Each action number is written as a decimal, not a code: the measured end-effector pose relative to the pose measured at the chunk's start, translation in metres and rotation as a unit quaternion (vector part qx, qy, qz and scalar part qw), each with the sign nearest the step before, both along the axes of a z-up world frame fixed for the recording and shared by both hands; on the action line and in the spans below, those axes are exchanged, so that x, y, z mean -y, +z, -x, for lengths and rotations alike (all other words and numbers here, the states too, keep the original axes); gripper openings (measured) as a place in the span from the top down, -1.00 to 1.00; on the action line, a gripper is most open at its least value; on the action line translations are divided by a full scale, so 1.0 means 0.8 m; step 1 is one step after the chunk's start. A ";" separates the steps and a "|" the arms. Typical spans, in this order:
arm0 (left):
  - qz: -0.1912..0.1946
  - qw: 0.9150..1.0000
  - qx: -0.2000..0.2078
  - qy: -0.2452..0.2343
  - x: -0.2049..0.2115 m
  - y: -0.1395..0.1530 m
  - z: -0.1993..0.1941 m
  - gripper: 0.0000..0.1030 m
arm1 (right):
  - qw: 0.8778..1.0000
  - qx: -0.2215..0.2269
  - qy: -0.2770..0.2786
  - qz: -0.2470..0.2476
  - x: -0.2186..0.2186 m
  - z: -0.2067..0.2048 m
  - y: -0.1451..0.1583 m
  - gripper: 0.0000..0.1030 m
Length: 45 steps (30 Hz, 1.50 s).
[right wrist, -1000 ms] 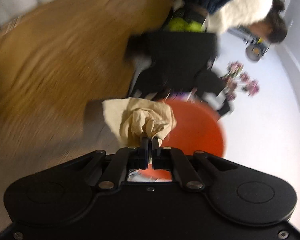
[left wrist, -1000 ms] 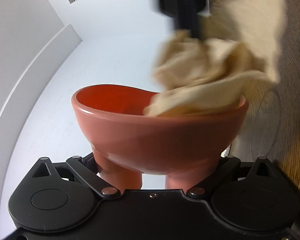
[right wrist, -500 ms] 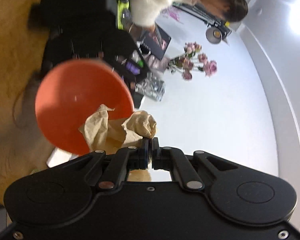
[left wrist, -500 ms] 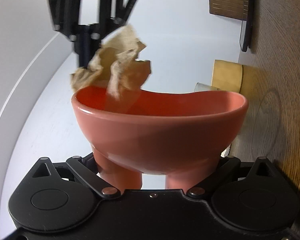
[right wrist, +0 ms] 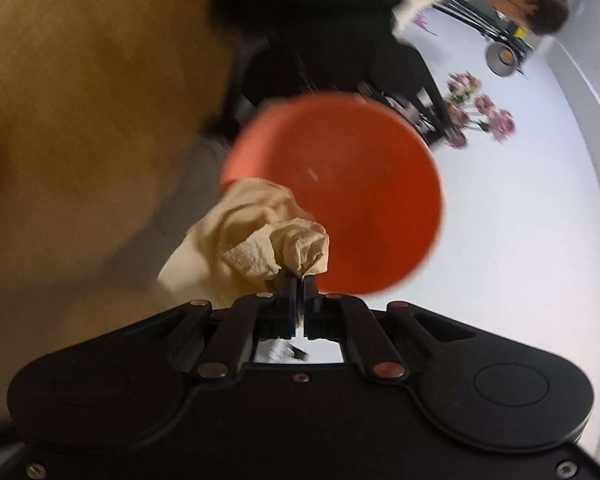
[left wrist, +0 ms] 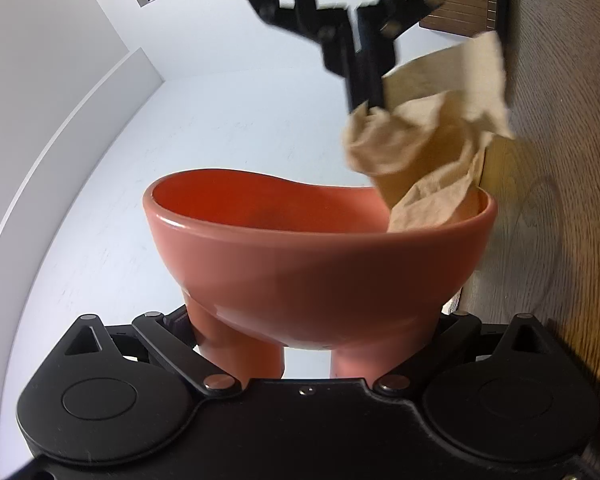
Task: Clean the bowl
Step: 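Wipe the towel back and forth inside the bowl with the right gripper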
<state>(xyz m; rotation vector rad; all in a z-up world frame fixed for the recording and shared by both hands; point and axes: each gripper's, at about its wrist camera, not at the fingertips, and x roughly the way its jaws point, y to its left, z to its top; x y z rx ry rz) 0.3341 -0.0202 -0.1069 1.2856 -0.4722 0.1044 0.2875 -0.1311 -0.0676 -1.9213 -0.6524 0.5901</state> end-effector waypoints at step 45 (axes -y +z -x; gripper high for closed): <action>0.000 1.000 0.000 0.006 0.000 0.001 0.007 -0.88 | 0.999 -0.025 0.025 0.011 -0.019 0.016 -0.011 0.97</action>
